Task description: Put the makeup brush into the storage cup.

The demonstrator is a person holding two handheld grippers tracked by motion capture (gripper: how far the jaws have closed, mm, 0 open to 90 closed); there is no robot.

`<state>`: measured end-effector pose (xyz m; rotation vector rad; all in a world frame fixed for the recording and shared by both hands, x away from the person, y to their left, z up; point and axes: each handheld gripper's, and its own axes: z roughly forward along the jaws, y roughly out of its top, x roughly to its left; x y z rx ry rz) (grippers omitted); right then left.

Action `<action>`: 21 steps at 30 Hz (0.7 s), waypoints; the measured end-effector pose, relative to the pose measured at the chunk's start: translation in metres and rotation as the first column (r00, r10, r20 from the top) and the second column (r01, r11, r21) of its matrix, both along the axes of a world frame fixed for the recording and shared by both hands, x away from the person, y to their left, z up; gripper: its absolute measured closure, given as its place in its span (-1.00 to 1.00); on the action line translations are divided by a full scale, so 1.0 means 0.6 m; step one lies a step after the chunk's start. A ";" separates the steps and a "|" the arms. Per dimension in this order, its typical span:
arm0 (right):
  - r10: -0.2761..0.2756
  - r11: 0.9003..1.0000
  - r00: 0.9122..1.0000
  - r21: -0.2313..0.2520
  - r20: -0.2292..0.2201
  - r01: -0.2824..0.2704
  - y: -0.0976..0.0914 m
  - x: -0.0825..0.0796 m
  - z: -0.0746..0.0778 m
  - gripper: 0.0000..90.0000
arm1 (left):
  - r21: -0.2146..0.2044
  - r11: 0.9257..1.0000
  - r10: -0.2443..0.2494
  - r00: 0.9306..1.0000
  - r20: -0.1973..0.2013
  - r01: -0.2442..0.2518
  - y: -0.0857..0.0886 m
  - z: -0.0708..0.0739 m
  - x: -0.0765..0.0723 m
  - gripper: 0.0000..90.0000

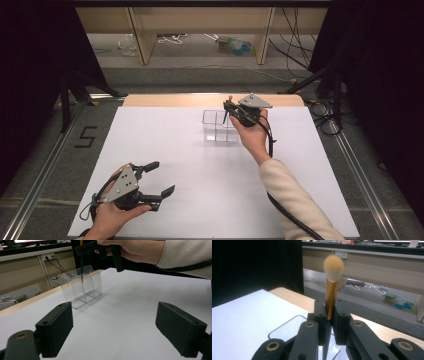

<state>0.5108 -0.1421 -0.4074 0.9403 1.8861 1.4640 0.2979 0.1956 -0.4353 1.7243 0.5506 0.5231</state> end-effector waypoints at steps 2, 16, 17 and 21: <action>0.000 1.000 1.000 0.005 -0.017 0.000 0.001 -0.001 -0.001 0.86 | -0.001 1.000 0.000 1.000 0.000 0.000 0.000 0.000 0.000 -0.68; 0.007 1.000 0.999 -0.008 -0.031 -0.007 0.006 0.001 -0.011 0.86 | 0.000 1.000 0.000 1.000 0.001 0.000 0.000 0.000 0.000 -0.68; 0.009 1.000 0.999 -0.008 -0.036 -0.010 0.006 0.000 -0.012 0.86 | 0.000 1.000 0.000 1.000 0.001 0.000 0.000 0.000 0.000 -0.68; 0.011 1.000 0.999 -0.007 -0.041 -0.012 0.007 -0.001 -0.012 0.86 | 0.000 1.000 0.000 1.000 0.001 0.000 0.000 0.000 0.000 -0.68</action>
